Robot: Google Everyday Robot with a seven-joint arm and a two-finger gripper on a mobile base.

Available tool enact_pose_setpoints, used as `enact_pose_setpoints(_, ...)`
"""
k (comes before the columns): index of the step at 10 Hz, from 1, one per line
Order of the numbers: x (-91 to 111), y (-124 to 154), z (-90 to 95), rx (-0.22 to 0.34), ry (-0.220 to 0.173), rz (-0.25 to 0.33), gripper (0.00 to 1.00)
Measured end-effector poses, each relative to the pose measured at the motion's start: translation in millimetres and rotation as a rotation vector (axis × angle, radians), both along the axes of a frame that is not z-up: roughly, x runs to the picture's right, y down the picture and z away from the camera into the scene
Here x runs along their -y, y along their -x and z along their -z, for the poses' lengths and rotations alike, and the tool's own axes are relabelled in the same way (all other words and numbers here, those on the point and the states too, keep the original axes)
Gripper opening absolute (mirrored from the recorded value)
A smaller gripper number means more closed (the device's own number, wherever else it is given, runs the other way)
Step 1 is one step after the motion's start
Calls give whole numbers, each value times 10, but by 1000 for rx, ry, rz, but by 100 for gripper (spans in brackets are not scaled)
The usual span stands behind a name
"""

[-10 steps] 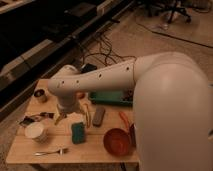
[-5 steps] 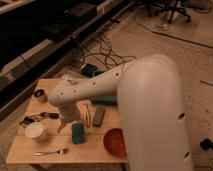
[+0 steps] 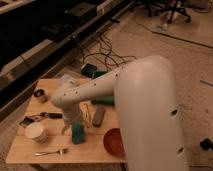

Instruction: Wipe purple bowl with sponge

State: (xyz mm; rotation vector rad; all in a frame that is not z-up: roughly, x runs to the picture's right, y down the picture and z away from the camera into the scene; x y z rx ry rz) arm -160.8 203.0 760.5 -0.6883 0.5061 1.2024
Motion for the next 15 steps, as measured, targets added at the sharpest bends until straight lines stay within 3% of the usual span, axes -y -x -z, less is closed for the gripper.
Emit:
enact_pose_setpoints(8, -14, 17, -15, 6, 13, -4, 80)
enact_pose_setpoints(11, -189, -89, -242, 9, 47, -6, 80)
enact_pose_setpoints(15, -303, -99, -447, 45, 47, -18, 80)
